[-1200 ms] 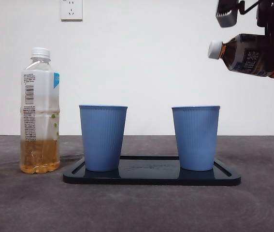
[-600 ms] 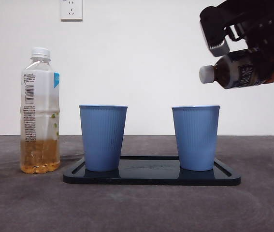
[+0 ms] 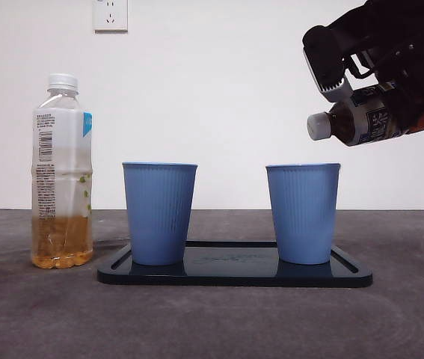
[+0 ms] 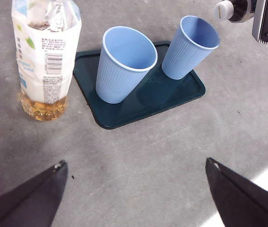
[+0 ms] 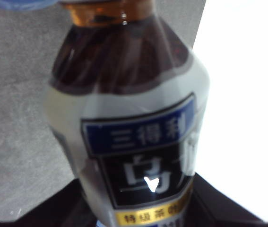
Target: Pour the drink into the cup
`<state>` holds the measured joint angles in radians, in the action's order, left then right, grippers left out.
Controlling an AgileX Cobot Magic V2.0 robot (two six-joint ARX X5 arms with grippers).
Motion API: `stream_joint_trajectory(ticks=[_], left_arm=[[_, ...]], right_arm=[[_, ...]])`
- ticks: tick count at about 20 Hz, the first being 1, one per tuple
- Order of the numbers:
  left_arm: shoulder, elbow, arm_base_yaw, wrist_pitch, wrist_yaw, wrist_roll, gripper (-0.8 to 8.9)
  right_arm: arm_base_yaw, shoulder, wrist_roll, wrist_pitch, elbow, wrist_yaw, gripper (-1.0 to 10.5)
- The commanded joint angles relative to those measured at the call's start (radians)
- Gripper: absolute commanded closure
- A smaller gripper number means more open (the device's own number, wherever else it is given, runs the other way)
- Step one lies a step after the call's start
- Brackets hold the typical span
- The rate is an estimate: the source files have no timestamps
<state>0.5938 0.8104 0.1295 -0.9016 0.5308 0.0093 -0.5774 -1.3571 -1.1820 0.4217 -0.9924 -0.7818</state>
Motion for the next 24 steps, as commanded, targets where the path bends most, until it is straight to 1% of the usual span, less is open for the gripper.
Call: stream_joint_trajectory(ticks=[1, 9, 11, 13, 14, 16, 18, 19, 20, 21, 22, 23, 24], left_arm=[[0.004, 0.019, 0.003, 0.005, 0.008, 0.009, 3.44], [0.004, 0.019, 0.003, 0.005, 0.008, 0.009, 3.44], [0.004, 0.019, 0.003, 0.005, 0.008, 0.009, 3.44], [0.004, 0.019, 0.003, 0.005, 0.008, 0.009, 3.44], [0.004, 0.019, 0.003, 0.005, 0.008, 0.009, 3.44], [0.004, 0.019, 0.003, 0.004, 0.008, 0.009, 3.44], [0.004, 0.019, 0.003, 0.004, 0.008, 0.009, 3.44], [0.005, 0.019, 0.003, 0.004, 0.008, 0.009, 3.44], [0.005, 0.019, 0.003, 0.004, 0.008, 0.009, 3.44], [0.005, 0.019, 0.003, 0.004, 0.008, 0.009, 3.44], [0.005, 0.019, 0.003, 0.004, 0.008, 0.009, 3.44], [0.005, 0.019, 0.003, 0.004, 0.008, 0.009, 3.44], [0.005, 0.019, 0.003, 0.004, 0.008, 0.009, 3.44]], right_arm=[[-0.011, -0.008, -0.012, -0.032, -0.039, -0.031, 8.4], [-0.011, -0.008, -0.003, -0.032, -0.039, -0.031, 8.4], [-0.014, -0.008, 0.053, -0.033, -0.039, -0.031, 8.4], [-0.013, -0.005, 0.185, -0.032, -0.043, -0.027, 8.4], [-0.007, 0.003, 0.264, -0.031, -0.047, -0.009, 8.4], [0.007, 0.029, 0.399, -0.027, -0.05, 0.051, 8.4], [0.019, 0.066, 0.552, -0.016, -0.05, 0.119, 8.4], [0.036, 0.094, 0.665, -0.008, -0.05, 0.18, 8.4], [0.051, 0.114, 0.74, -0.003, -0.05, 0.234, 8.4], [0.078, 0.142, 0.846, 0.004, -0.05, 0.312, 8.4], [0.107, 0.167, 0.936, 0.007, -0.049, 0.383, 8.4], [0.144, 0.191, 1.013, 0.005, -0.048, 0.46, 8.4], [0.174, 0.208, 1.052, -0.005, -0.044, 0.521, 8.4]])
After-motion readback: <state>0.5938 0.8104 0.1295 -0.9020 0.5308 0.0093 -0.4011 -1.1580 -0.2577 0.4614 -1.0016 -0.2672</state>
